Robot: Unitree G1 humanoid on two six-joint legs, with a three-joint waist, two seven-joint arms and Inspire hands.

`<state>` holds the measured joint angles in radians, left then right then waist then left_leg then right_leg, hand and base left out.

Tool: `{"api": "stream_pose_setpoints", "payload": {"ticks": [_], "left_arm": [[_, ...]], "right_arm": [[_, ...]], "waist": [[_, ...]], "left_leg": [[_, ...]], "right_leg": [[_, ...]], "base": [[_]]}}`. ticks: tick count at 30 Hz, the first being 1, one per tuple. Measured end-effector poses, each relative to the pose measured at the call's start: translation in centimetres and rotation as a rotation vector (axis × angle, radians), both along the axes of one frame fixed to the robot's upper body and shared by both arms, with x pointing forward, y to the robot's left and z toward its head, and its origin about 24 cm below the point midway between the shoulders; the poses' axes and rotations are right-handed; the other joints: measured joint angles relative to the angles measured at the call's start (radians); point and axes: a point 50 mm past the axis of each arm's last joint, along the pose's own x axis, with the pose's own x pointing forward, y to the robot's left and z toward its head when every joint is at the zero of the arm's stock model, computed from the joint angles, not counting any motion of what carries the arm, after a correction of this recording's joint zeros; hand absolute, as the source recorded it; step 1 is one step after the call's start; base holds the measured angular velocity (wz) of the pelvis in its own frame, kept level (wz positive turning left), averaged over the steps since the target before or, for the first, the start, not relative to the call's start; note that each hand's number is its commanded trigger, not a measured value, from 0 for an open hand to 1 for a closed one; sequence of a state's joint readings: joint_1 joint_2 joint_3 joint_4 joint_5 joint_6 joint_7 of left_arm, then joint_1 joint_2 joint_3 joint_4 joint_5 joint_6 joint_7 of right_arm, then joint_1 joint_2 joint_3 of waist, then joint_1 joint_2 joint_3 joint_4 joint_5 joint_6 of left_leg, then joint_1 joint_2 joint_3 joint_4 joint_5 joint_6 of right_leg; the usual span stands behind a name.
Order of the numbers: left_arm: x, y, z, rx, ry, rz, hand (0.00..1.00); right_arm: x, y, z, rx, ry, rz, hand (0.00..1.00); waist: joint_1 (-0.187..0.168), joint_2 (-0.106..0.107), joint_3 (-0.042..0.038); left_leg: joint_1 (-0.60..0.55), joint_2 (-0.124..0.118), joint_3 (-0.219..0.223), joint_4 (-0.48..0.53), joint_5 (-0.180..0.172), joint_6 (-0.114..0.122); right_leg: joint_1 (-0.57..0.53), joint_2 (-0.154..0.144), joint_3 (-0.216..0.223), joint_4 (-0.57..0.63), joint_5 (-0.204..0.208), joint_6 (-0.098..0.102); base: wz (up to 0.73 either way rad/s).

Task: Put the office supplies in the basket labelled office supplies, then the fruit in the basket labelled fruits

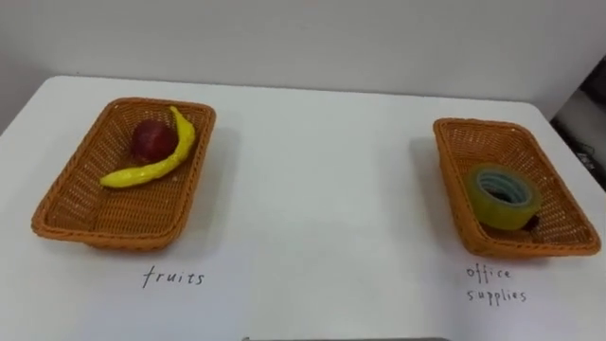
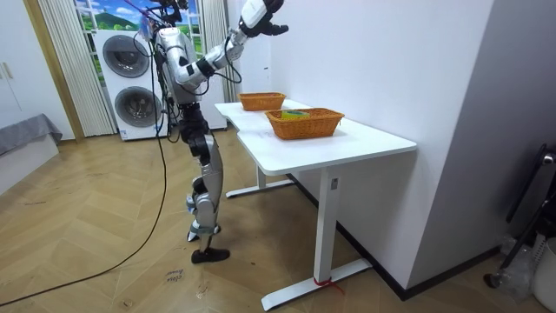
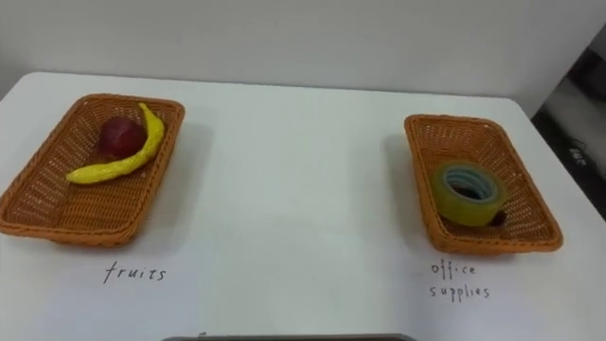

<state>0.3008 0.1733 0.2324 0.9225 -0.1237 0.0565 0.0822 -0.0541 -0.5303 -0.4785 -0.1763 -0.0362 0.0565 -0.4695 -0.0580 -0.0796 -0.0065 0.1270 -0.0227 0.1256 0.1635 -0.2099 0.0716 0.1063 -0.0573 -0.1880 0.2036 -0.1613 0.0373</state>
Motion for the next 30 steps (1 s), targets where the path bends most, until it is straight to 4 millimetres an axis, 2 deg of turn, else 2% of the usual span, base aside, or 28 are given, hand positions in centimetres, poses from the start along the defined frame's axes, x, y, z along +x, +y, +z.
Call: {"api": "stream_pose_setpoints", "payload": {"ticks": [4,7,12,14,19,21,23,24,30], "left_arm": [[-1.0,0.1,0.0,0.005,0.016,0.015,0.0],[-2.2,0.0,0.0,0.016,0.032,0.046,0.0],[-2.3,0.2,0.1,0.042,0.018,0.062,0.0],[-1.6,0.3,0.3,0.063,-0.012,0.063,0.0],[-1.2,0.3,0.4,0.101,-0.045,0.098,0.0],[-1.1,0.1,0.4,0.095,-0.054,0.105,0.0],[-1.0,-0.3,0.3,0.079,-0.067,0.132,0.0],[-1.1,-0.5,0.2,0.069,-0.069,0.146,0.0],[-1.6,-1.4,-0.2,0.032,-0.06,0.149,0.0]], "right_arm": [[-2.4,-1.6,-1.9,0.101,-0.015,-0.098,0.0],[-3.9,-1.9,-3.7,0.148,-0.019,-0.163,0.0],[-6.8,-2.7,-7.3,0.287,-0.053,-0.315,0.0],[-8.7,-3.1,-10.0,0.366,-0.006,-0.409,0.0],[-11.8,-3.1,-14.7,0.527,0.047,-0.564,0.0],[-12.7,-3.1,-16.5,0.628,0.055,-0.624,0.0],[-14.3,-3.0,-19.7,0.776,0.094,-0.727,0.0],[-15.4,-2.7,-21.2,0.838,0.127,-0.783,0.0],[-19.7,-0.9,-26.2,1.056,0.226,-0.986,0.0]], "waist": [[-0.005,0.004,0.0036],[-0.019,0.012,0.0023],[-0.03,0.022,0.0013],[-0.028,0.023,0.0009],[-0.026,0.034,0.0022],[-0.033,0.038,-0.0014],[-0.044,0.047,-0.0055],[-0.045,0.05,-0.0069],[-0.053,0.061,-0.0091]], "left_leg": [[0.0,0.006,0.009,0.002,-0.004,-0.003],[0.004,0.01,0.011,0.001,-0.008,-0.008],[-0.007,0.013,0.016,0.002,-0.009,-0.01],[-0.007,0.014,0.017,0.001,-0.009,-0.01],[-0.011,0.014,0.032,0.0,-0.011,-0.011],[-0.012,0.014,0.037,-0.001,-0.012,-0.011],[-0.013,0.015,0.037,-0.002,-0.012,-0.011],[-0.013,0.015,0.036,-0.002,-0.012,-0.011],[-0.014,0.015,0.03,-0.001,-0.013,-0.012]], "right_leg": [[-0.01,0.006,0.011,0.0,0.001,-0.002],[-0.011,0.013,0.024,0.001,0.001,-0.003],[-0.022,0.016,0.024,-0.002,0.001,-0.006],[-0.022,0.016,0.026,-0.001,0.001,-0.006],[-0.028,0.021,0.052,-0.001,0.001,-0.007],[-0.031,0.022,0.057,0.0,0.002,-0.008],[-0.033,0.022,0.057,0.0,0.002,-0.009],[-0.036,0.022,0.056,0.0,0.002,-0.009],[-0.034,0.021,0.053,0.001,-0.001,-0.014]], "base": [[-0.08],[-0.08],[-0.02],[0.0],[-0.12],[-0.09],[0.0],[0.0],[0.02]]}}
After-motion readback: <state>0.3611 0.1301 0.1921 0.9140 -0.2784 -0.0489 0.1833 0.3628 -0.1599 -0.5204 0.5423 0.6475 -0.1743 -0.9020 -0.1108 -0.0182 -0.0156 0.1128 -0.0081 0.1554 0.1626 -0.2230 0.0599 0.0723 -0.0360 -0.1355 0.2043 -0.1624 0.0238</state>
